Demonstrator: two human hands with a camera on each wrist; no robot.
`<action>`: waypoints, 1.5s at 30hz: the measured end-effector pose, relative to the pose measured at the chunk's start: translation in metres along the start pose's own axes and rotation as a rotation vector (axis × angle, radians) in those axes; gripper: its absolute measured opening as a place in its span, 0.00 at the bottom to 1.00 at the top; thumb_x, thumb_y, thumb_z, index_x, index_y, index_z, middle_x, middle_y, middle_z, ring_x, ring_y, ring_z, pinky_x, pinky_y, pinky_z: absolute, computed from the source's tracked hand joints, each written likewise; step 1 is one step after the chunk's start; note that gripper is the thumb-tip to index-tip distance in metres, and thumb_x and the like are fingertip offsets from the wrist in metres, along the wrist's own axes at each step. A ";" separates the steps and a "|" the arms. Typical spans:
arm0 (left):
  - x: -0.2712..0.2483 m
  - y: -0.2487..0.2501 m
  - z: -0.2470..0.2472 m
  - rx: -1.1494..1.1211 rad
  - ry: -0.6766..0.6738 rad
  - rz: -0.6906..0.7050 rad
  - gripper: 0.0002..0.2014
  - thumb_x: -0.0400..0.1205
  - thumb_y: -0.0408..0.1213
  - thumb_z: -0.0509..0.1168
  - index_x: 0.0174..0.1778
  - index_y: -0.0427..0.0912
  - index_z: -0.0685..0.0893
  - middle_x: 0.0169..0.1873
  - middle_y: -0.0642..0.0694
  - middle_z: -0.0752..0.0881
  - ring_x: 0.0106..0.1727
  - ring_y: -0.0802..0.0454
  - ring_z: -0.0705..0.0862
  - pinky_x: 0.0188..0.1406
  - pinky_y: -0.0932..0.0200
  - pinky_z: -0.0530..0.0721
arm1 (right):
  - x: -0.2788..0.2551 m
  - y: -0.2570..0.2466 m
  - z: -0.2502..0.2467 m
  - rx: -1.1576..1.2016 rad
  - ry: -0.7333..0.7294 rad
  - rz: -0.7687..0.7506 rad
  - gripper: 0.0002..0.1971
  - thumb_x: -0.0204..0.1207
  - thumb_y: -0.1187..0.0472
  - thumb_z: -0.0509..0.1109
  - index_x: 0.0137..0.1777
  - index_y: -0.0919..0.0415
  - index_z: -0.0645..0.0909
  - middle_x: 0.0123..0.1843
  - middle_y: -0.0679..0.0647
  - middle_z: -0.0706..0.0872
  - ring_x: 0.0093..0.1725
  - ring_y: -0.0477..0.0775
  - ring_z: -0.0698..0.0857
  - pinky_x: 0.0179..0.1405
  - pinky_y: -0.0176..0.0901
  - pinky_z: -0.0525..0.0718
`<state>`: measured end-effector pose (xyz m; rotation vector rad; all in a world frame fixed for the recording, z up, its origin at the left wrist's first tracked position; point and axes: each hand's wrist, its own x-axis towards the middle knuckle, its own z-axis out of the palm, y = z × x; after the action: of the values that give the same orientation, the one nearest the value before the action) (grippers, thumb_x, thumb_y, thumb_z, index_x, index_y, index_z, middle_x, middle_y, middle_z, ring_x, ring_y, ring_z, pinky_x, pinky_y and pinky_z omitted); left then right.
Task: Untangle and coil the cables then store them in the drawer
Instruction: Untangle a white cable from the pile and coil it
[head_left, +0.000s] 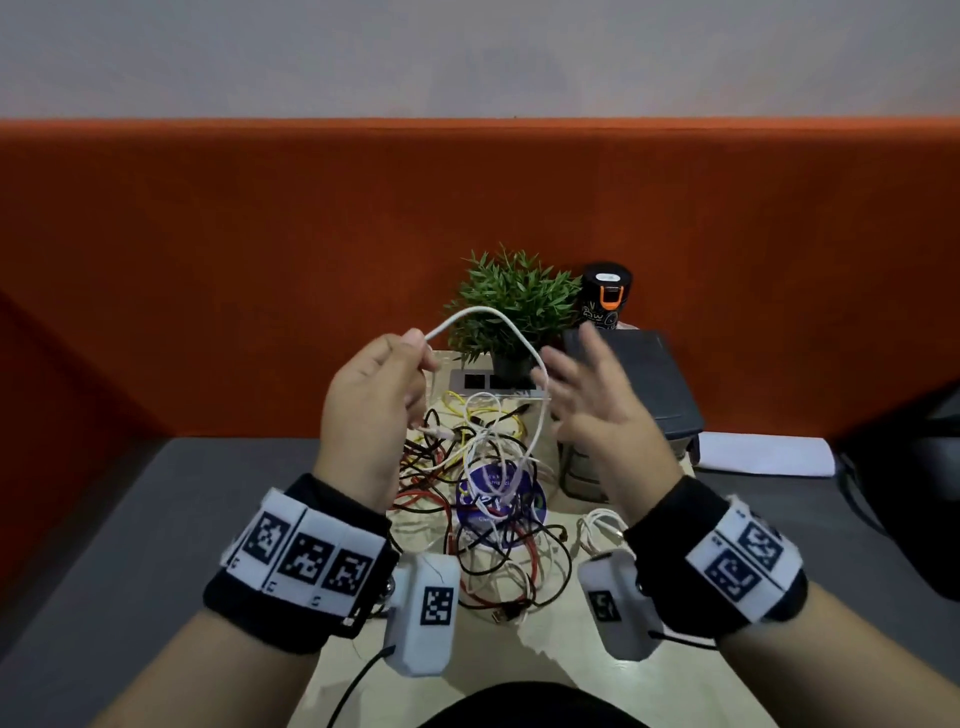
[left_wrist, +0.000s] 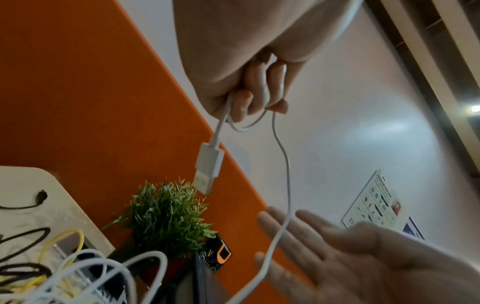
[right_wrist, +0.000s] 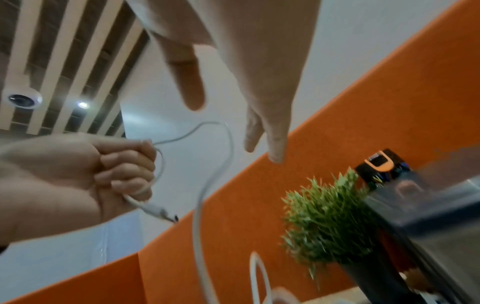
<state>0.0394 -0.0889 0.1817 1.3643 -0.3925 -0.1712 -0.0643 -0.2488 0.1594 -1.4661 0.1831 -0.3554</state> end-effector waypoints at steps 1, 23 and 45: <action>-0.003 -0.001 0.002 0.020 -0.040 -0.013 0.16 0.87 0.37 0.55 0.34 0.37 0.77 0.16 0.55 0.64 0.19 0.58 0.59 0.23 0.64 0.60 | 0.000 -0.007 0.000 -0.033 0.033 -0.014 0.42 0.78 0.74 0.61 0.83 0.41 0.48 0.77 0.44 0.70 0.72 0.40 0.75 0.63 0.36 0.80; -0.011 0.004 0.024 -0.433 -0.344 -0.158 0.09 0.80 0.37 0.55 0.46 0.35 0.76 0.24 0.46 0.77 0.23 0.53 0.75 0.42 0.58 0.87 | -0.006 0.048 0.020 -0.391 -0.180 0.155 0.13 0.85 0.62 0.59 0.65 0.56 0.81 0.29 0.50 0.71 0.27 0.45 0.69 0.27 0.41 0.68; -0.010 -0.010 0.021 -0.188 -0.256 -0.035 0.12 0.86 0.32 0.53 0.57 0.36 0.81 0.33 0.43 0.88 0.20 0.56 0.71 0.25 0.66 0.74 | -0.012 0.005 0.033 -1.197 -0.333 0.024 0.08 0.87 0.57 0.52 0.54 0.55 0.72 0.40 0.53 0.77 0.42 0.60 0.78 0.39 0.50 0.75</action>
<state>0.0234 -0.1070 0.1730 1.1668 -0.5520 -0.4046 -0.0635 -0.2137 0.1563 -2.6696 0.1436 0.0747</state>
